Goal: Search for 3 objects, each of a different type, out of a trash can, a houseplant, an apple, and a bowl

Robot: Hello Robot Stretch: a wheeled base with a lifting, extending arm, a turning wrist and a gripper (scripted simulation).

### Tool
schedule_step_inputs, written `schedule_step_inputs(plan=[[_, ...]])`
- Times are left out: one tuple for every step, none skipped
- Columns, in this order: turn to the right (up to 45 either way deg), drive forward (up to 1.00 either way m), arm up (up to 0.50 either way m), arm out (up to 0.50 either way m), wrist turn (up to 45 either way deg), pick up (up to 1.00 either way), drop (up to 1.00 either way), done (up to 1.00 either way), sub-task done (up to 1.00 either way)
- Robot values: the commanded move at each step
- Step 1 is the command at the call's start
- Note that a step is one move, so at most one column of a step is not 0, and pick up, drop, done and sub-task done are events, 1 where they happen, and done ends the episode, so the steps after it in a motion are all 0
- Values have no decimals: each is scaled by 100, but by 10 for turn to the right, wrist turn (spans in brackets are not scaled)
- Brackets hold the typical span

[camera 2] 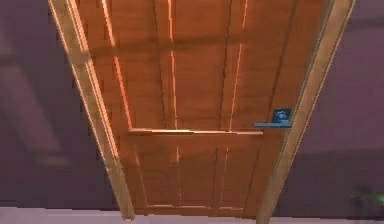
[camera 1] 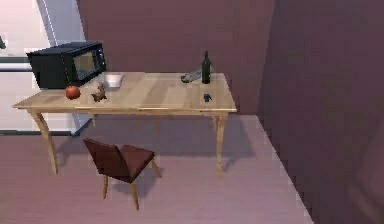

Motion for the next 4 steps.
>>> schedule_step_inputs(plan=[[0,65,0,0,0,0,0,0,0],[-300,0,0,0,0,0,0,0,0],[0,0,0,0,0,0,0,0,100],[-450,0,0,0,0,0,0,0,0]])
